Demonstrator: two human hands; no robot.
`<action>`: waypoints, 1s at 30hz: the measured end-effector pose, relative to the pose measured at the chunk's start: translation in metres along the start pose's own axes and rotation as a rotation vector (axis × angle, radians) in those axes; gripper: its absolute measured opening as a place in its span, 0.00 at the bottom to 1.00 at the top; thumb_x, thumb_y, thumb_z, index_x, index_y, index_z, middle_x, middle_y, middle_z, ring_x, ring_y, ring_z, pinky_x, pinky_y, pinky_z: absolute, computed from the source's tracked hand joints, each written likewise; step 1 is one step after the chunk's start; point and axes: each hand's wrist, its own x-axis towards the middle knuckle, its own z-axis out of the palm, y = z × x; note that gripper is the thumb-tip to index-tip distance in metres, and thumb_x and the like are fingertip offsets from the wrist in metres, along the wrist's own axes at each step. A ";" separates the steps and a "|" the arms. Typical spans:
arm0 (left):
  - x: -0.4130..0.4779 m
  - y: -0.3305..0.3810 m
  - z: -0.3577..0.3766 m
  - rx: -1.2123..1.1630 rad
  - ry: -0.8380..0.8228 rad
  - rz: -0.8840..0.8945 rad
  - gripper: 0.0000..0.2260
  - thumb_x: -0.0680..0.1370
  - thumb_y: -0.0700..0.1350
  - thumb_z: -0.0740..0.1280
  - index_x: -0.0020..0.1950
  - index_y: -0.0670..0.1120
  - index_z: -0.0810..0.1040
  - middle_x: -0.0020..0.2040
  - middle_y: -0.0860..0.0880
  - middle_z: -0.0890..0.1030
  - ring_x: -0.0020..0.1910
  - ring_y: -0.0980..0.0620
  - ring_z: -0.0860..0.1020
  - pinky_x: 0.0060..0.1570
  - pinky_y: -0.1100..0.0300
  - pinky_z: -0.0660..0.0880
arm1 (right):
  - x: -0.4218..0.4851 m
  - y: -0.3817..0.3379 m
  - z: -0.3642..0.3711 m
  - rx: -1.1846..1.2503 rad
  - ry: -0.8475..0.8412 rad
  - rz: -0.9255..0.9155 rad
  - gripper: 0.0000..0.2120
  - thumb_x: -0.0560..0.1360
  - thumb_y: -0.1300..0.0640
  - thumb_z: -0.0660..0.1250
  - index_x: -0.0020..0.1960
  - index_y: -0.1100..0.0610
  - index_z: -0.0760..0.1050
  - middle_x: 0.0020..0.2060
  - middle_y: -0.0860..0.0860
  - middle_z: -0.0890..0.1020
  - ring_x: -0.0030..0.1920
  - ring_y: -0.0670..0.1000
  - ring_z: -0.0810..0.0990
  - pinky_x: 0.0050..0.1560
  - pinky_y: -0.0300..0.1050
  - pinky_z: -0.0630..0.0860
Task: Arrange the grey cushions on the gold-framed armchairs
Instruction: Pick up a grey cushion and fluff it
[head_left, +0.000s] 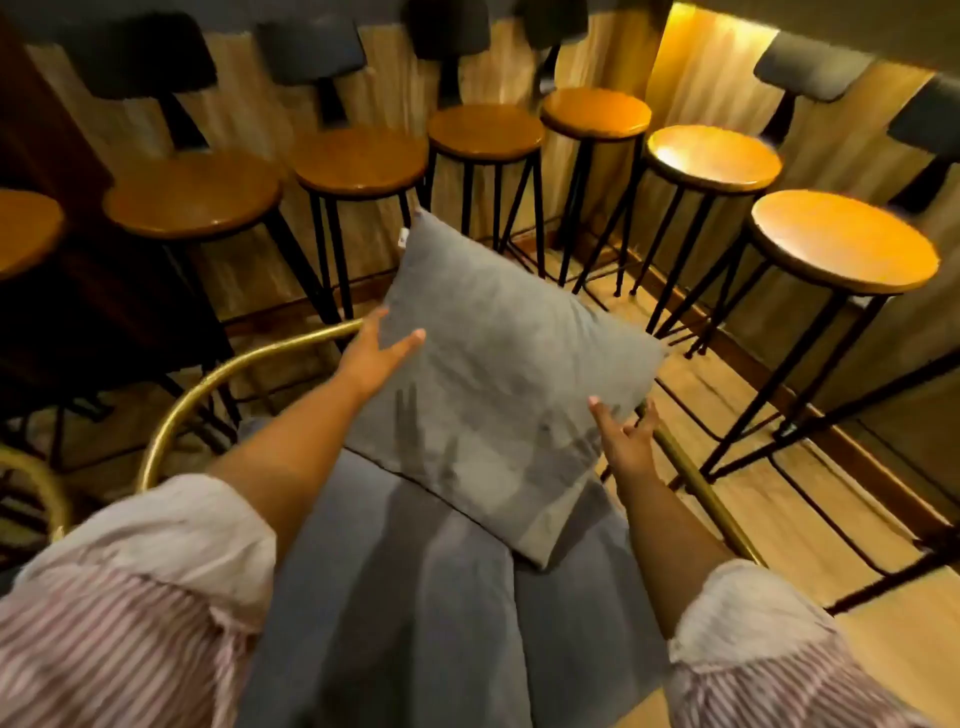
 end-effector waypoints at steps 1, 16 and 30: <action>0.013 -0.002 0.002 -0.033 0.028 -0.004 0.33 0.75 0.53 0.67 0.77 0.49 0.56 0.74 0.44 0.65 0.72 0.42 0.67 0.66 0.50 0.67 | 0.012 0.006 0.006 0.009 0.025 -0.014 0.51 0.64 0.44 0.76 0.76 0.50 0.47 0.73 0.57 0.65 0.70 0.58 0.67 0.68 0.53 0.67; 0.135 -0.087 0.009 0.022 -0.082 -0.261 0.43 0.67 0.62 0.71 0.77 0.53 0.56 0.76 0.48 0.62 0.73 0.43 0.65 0.68 0.49 0.65 | 0.062 0.105 0.036 -0.052 0.095 -0.071 0.50 0.70 0.57 0.74 0.77 0.53 0.41 0.76 0.52 0.54 0.74 0.51 0.57 0.65 0.36 0.56; 0.006 0.011 -0.041 -0.114 0.236 0.099 0.37 0.61 0.66 0.73 0.66 0.51 0.71 0.66 0.48 0.75 0.64 0.44 0.74 0.62 0.48 0.72 | -0.023 -0.002 0.024 0.201 0.166 -0.128 0.44 0.68 0.44 0.72 0.76 0.52 0.52 0.75 0.52 0.62 0.73 0.55 0.63 0.73 0.51 0.60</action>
